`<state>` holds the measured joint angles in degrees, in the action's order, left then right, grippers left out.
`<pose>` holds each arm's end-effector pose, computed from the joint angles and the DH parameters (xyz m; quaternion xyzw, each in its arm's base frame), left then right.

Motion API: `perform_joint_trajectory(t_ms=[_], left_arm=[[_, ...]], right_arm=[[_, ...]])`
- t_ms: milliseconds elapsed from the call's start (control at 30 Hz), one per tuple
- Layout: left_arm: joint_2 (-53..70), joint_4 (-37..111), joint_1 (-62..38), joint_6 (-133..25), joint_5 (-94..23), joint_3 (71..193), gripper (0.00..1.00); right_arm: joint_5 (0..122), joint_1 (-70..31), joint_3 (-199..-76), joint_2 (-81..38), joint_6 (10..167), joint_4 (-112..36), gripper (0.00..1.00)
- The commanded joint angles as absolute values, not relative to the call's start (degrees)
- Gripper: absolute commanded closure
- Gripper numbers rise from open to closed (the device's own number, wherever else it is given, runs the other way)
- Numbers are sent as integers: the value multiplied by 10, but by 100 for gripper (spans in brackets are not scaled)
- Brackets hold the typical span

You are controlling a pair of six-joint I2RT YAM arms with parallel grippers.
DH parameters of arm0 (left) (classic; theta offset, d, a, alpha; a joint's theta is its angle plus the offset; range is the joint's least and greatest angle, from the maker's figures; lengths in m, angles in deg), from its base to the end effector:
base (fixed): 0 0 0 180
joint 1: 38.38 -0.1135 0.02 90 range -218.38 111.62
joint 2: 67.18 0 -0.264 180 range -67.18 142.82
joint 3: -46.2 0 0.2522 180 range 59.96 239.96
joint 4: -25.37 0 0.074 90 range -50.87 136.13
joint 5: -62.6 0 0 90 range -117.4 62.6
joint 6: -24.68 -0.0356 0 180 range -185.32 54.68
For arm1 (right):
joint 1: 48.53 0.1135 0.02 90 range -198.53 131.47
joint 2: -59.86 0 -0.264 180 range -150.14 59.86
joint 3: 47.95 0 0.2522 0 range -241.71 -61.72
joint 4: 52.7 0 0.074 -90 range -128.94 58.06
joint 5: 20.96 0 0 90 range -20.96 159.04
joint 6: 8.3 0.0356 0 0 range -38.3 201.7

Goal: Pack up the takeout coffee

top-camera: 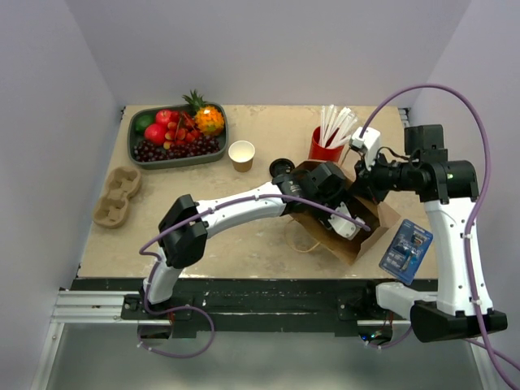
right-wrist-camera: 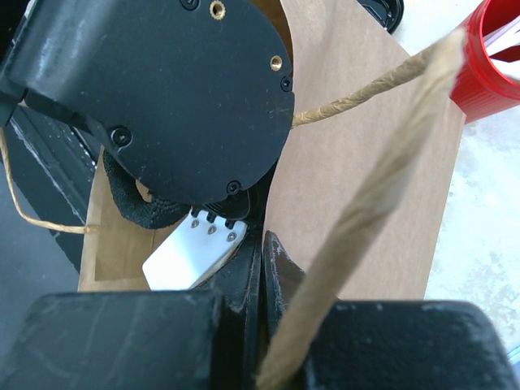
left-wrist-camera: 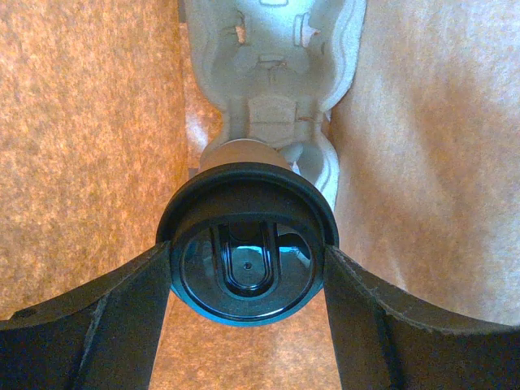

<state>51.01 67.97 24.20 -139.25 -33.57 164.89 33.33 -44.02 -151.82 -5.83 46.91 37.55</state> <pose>0.2168 -0.4261 0.2750 0.8557 0.3178 -0.0089 0.4082 0.1707 0.0343 0.4288 -0.3965 0.8142 0.1991 0.3743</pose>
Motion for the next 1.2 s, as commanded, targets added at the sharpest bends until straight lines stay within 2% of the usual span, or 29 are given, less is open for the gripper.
perform_joint_trajectory(t_ms=[0,567,1167], left_arm=[[495,650,230,-1370,-324,1634,100],[511,763,216,-1364,-321,1688,100],[523,772,209,-1367,-343,1679,100]], right_arm=[[282,-435,-1538,-47,448,445,100],[295,-435,-1539,-68,443,444,100],[276,-435,-1543,-72,446,441,100]])
